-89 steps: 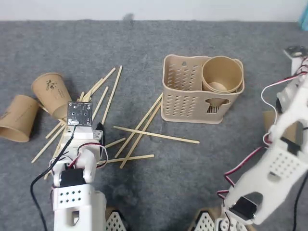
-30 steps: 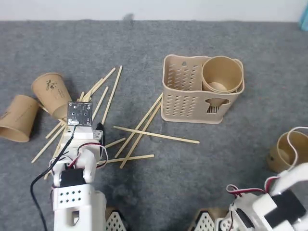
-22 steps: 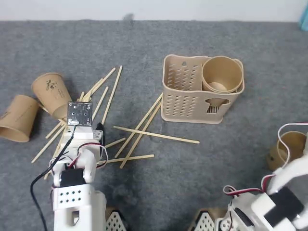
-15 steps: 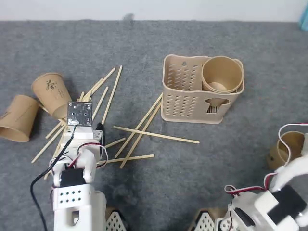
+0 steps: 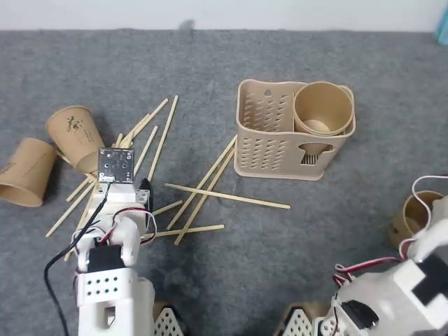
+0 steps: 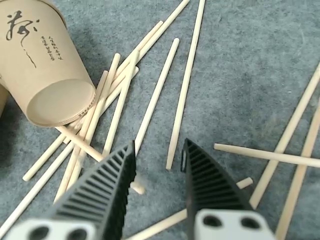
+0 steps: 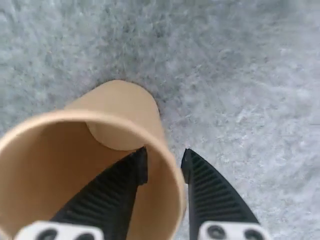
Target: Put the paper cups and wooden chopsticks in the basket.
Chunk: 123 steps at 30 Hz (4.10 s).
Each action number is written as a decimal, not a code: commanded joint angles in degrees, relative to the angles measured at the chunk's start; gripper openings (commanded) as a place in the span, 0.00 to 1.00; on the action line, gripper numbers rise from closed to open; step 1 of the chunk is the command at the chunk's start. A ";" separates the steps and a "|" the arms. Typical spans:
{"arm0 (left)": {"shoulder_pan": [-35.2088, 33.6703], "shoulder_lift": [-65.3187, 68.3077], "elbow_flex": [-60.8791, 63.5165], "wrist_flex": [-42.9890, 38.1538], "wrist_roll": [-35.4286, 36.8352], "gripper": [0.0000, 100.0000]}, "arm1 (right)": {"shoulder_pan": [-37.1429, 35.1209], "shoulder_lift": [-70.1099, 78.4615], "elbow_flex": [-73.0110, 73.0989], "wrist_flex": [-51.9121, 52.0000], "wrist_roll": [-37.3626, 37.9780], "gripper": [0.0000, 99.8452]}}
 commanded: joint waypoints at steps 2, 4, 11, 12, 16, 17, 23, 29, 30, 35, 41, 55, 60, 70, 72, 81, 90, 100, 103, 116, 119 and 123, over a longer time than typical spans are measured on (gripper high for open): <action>-0.26 -0.79 -0.31 -1.58 -0.26 0.14 | -0.40 -0.04 -1.49 -1.54 -0.62 0.00; -0.26 -0.79 -0.31 -1.58 -0.26 0.14 | -0.40 -0.57 -2.37 -1.01 -0.62 0.02; -0.26 -0.79 -0.31 -1.58 -0.26 0.14 | -0.40 -8.04 -2.99 -0.84 -0.62 0.01; -0.26 -0.79 -0.31 -1.58 -0.26 0.14 | -0.40 -9.54 -3.08 -0.22 -0.62 0.01; -0.26 -0.79 -0.31 -1.58 -0.26 0.14 | -0.75 -15.43 -5.71 3.82 -0.62 0.01; -0.26 -0.79 -0.31 -1.58 -0.26 0.14 | -0.75 -16.48 -7.03 5.05 -0.70 0.01; -0.26 -0.79 -0.31 -1.58 -0.26 0.14 | -2.86 -17.98 -19.43 13.76 -6.24 0.01; -0.26 -0.79 -0.31 -1.58 -0.26 0.14 | -8.75 -12.70 -33.23 22.99 -13.71 0.01; -0.26 -0.79 -0.31 -1.58 -0.26 0.14 | -9.71 -11.47 -36.66 24.57 -15.30 0.01; -0.26 -0.79 -0.31 -1.58 -0.35 0.14 | -14.64 -7.60 -45.10 25.10 -25.67 0.01; -0.26 -0.79 -0.31 -1.58 -0.35 0.14 | -22.73 -8.04 -50.37 25.01 -36.57 0.01; -0.18 -0.79 -0.31 -1.67 -0.35 0.14 | -45.93 -7.96 -58.73 25.10 -43.69 0.01; -0.18 -0.79 -0.31 -1.76 -0.35 0.14 | -47.43 -8.48 -55.74 25.27 -42.37 0.01; 0.18 -0.79 -0.31 -1.93 -0.35 0.14 | -46.29 -7.69 -43.78 25.01 -35.87 0.01; 0.09 -0.79 -0.31 -1.93 -0.35 0.14 | -45.58 -6.99 -43.60 24.92 -35.87 0.01; -0.18 -0.79 -0.31 -1.93 -0.35 0.14 | -47.34 -5.85 -43.96 24.04 -33.41 0.05; -0.18 -0.79 -0.31 -1.93 -0.35 0.14 | -47.43 -6.55 -56.97 25.01 -34.20 0.20; -0.18 -0.79 -0.31 -1.93 -0.35 0.14 | -46.64 -23.87 -46.51 25.01 -34.20 0.01; -0.18 -0.79 -0.31 -1.93 -0.35 0.14 | -46.64 -31.16 -38.51 23.60 -33.93 0.01; -0.18 -0.79 -0.31 -1.67 -0.35 0.14 | -49.98 -55.08 14.77 -19.82 -32.18 0.01; -0.18 -0.79 -0.22 -1.67 -0.35 0.14 | -51.03 -59.38 22.59 -26.95 -32.44 0.01; -0.18 -0.79 0.13 -1.85 -0.35 0.14 | -52.88 -61.85 30.42 -33.36 -32.18 0.01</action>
